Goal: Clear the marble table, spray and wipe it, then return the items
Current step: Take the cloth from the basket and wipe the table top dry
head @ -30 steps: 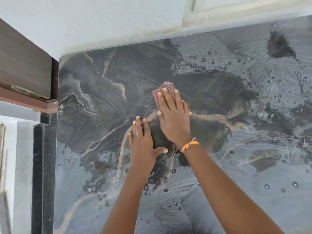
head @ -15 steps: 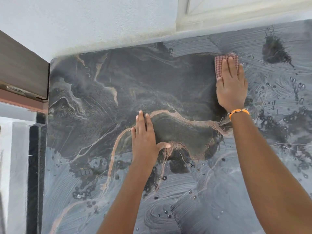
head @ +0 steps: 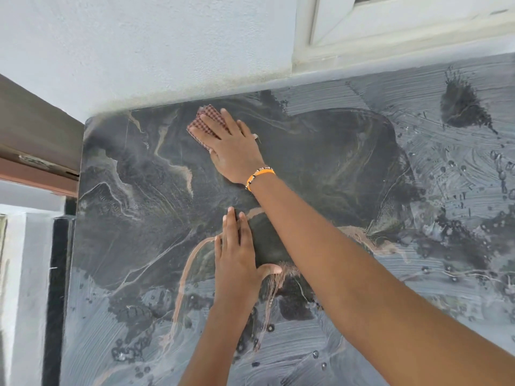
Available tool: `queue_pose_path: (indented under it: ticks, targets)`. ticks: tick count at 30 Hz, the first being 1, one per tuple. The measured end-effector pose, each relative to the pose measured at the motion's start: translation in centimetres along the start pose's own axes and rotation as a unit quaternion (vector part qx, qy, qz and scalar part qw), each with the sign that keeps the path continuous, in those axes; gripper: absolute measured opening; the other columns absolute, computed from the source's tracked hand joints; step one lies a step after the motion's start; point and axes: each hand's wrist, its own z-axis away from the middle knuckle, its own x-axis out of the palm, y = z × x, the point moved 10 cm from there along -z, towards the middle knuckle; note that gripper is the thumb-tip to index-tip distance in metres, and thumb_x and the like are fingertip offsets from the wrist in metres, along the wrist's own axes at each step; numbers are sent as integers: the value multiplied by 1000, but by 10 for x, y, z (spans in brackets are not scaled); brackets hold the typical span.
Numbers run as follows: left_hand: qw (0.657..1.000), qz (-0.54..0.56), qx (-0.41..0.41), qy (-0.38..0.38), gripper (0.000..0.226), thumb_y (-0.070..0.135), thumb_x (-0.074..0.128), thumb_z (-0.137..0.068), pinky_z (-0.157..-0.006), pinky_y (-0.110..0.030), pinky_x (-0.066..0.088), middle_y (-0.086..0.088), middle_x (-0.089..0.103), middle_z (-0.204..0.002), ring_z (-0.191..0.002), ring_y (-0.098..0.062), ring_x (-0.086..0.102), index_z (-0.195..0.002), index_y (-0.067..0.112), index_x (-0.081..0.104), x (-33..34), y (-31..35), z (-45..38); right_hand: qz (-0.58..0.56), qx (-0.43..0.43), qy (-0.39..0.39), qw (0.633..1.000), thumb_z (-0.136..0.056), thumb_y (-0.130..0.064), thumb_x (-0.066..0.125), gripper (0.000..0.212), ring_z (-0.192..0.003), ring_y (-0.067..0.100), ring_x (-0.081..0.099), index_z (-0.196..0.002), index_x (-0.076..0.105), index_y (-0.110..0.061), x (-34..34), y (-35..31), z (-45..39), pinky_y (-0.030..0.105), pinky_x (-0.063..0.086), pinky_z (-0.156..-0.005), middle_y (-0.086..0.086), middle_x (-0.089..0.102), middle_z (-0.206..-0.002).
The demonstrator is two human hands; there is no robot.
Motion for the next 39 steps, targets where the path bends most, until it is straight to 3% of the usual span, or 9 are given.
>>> queue_pose_path:
  ticks: [8, 12, 16, 21, 25, 29, 33, 36, 39]
  targets:
    - [1000, 11, 10, -3, 118, 59, 61, -76, -115, -36, -11, -7, -32, -151, -142, -22, -25, -145, 10, -21, 3, 28, 0, -3, 110, 71, 991, -90, -16, 39, 59, -122, 34, 37, -144, 30, -38, -38, 104, 9, 43, 30, -103, -9, 24, -156]
    - [1000, 7, 3, -10, 120, 55, 65, -75, -116, -36, -10, -7, -34, -151, -142, -23, -23, -145, 10, -21, 7, 31, -2, 18, 207, 121, 971, -89, -16, 41, 59, -121, 41, 36, -143, 32, -37, -61, 202, 69, 46, 32, -99, -6, 26, -156]
    - [1000, 8, 4, 0, 119, 55, 65, -76, -115, -34, -10, -6, -34, -151, -143, -21, -23, -145, 11, -21, 8, 30, -2, 21, 344, 149, 927, -92, -19, 40, 55, -126, 45, 32, -144, 33, -34, -87, 300, 140, 50, 29, -105, -5, 24, -157]
    - [1000, -1, 8, 11, 117, 53, 65, -76, -117, -37, -5, -8, -30, -152, -144, -24, -19, -146, 8, -18, 8, 31, -3, -11, 437, 153, 886, -91, -17, 40, 56, -132, 45, 25, -145, 31, -32, -80, 297, 202, 53, 23, -109, -2, 20, -158]
    - [999, -15, 20, 27, 116, 57, 63, -76, -117, -38, -2, -9, -27, -153, -144, -24, -17, -146, 8, -16, 8, 30, -4, -13, 365, 120, 923, -92, -20, 42, 57, -133, 43, 24, -146, 27, -31, -57, 212, 167, 51, 21, -110, 1, 18, -158]
    - [999, 9, 17, 40, 121, 64, 62, -69, -117, -35, 0, -8, -20, -156, -145, -21, -12, -147, 8, -12, 5, 24, 1, -30, 208, 96, 973, -88, -19, 43, 61, -129, 35, 32, -145, 29, -33, -34, 99, 108, 47, 25, -107, -1, 23, -156]
    - [997, 16, -13, 69, 120, 65, 60, -68, -117, -40, 1, -11, -13, -157, -146, -22, -9, -147, 2, -5, 2, 7, 23, -44, 39, 31, 998, -87, -20, 45, 61, -128, 32, 33, -144, 31, -35, -2, -4, 92, 44, 26, -106, -5, 24, -156]
    - [998, 5, -35, 57, 130, 85, 36, -57, -117, -42, 2, -13, -13, -157, -146, -24, -9, -147, 2, -6, 7, -3, 44, -57, -47, 8, 997, -87, -19, 48, 56, -128, 34, 34, -142, 38, -31, 7, -23, 122, 44, 25, -106, -4, 30, -154]
    - [999, -9, -39, 32, 133, 90, 23, -52, -117, -40, 1, -11, -19, -156, -145, -24, -15, -146, 3, -12, 18, -1, 53, -55, -24, 36, 998, -86, -18, 47, 57, -123, 33, 38, -141, 38, -31, -5, 15, 158, 45, 31, -104, -5, 33, -153]
